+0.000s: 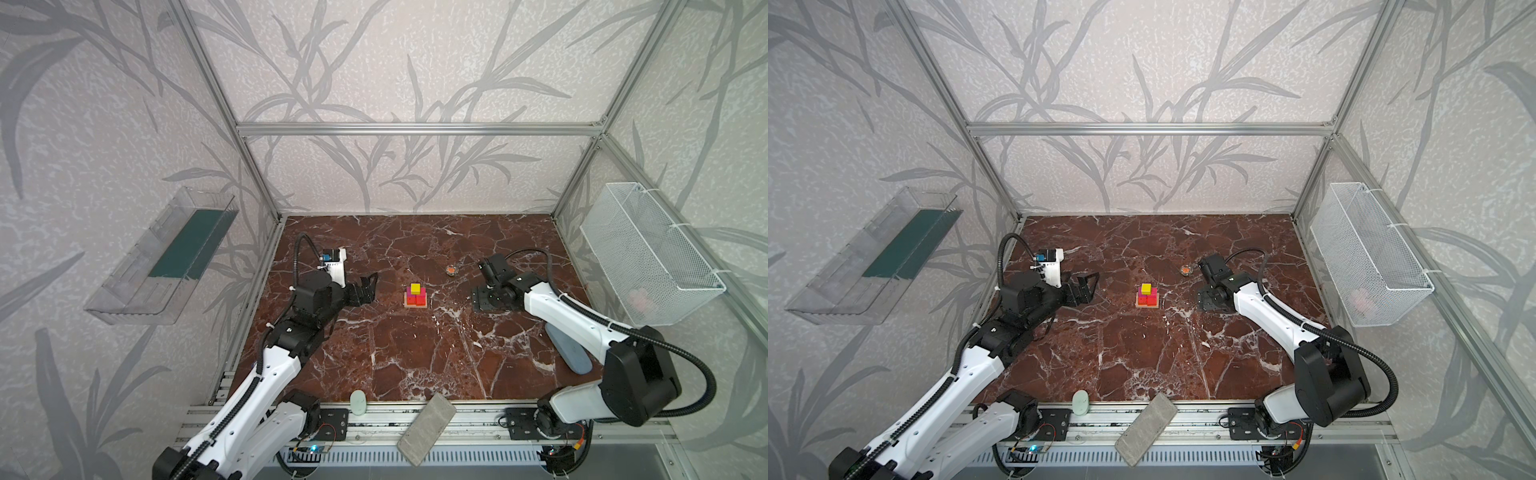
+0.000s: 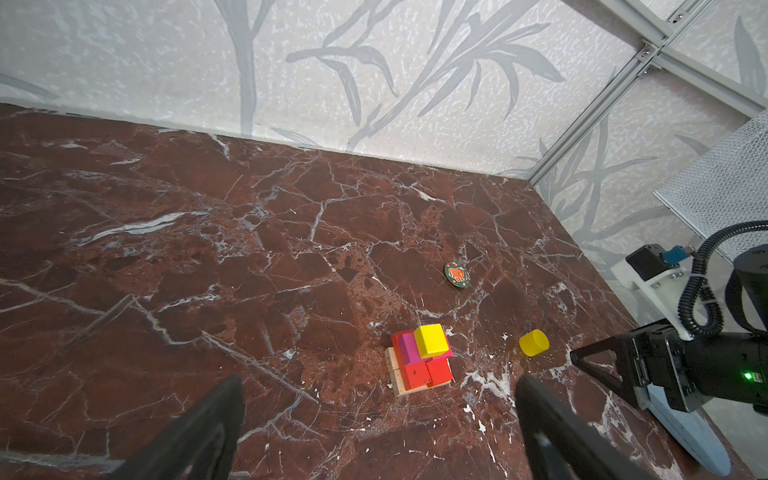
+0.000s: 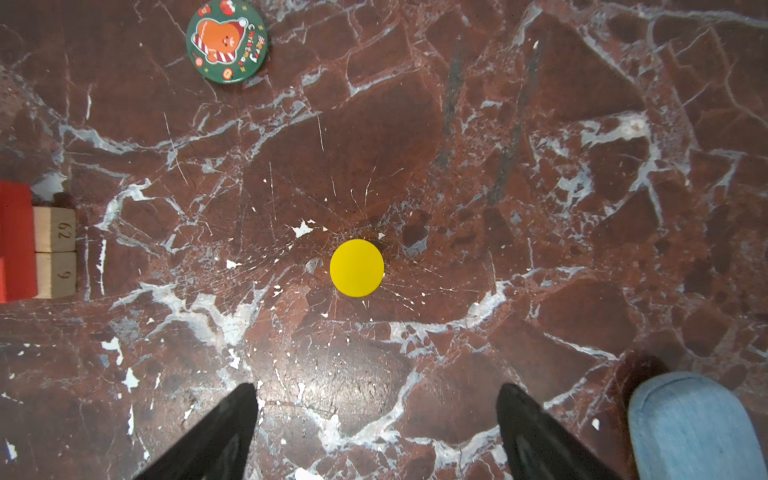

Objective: Build the wood block tower
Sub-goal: 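Move the right gripper over the yellow cylinder and lower it, then close the right gripper on the yellow cylinder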

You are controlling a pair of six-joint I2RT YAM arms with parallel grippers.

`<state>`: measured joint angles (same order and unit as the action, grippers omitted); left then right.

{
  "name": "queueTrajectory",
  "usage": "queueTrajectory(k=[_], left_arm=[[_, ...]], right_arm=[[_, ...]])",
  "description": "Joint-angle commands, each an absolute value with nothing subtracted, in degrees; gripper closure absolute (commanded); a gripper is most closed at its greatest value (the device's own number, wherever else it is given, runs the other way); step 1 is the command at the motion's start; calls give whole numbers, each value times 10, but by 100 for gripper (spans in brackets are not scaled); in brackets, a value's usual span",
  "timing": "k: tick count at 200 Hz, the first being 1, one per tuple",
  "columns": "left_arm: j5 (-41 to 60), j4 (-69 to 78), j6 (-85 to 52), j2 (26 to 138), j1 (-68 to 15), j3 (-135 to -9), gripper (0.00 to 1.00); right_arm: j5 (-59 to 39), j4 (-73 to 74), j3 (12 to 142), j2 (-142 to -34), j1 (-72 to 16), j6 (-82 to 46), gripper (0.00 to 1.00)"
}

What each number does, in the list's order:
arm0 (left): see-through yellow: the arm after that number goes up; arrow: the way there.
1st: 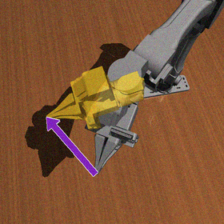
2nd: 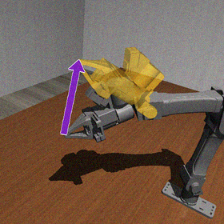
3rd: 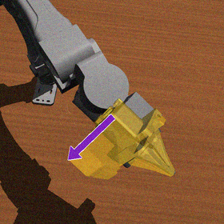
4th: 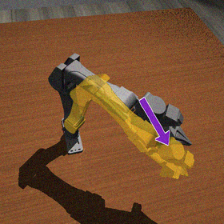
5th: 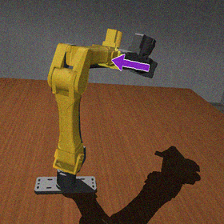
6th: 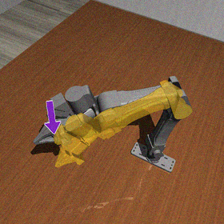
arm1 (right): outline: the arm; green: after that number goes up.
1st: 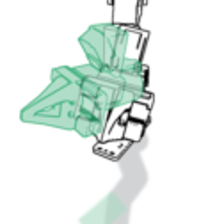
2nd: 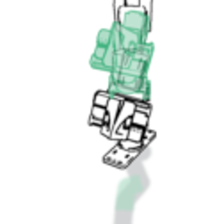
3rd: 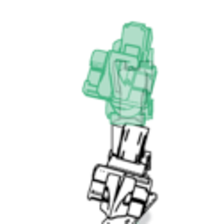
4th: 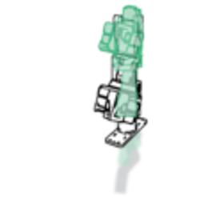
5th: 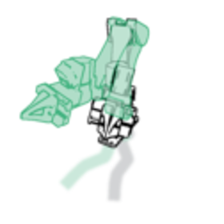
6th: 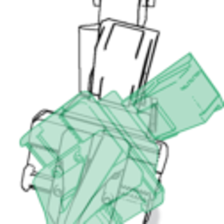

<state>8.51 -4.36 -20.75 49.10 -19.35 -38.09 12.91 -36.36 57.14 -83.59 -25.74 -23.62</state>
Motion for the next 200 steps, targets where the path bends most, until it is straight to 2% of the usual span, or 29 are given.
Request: queueTrajectory(k=[1,149,200], left_arm=[[62,-46,-192,474,-192,-381,1],[62,-44,-190,482,-192,-385,1],[57,-45,-189,482,-192,-384,0]], right_arm=[[102,-344,583,-860,-252,-227,10],[47,-324,607,-940,-238,-231,18],[63,-321,612,-954,-235,-236,23]])
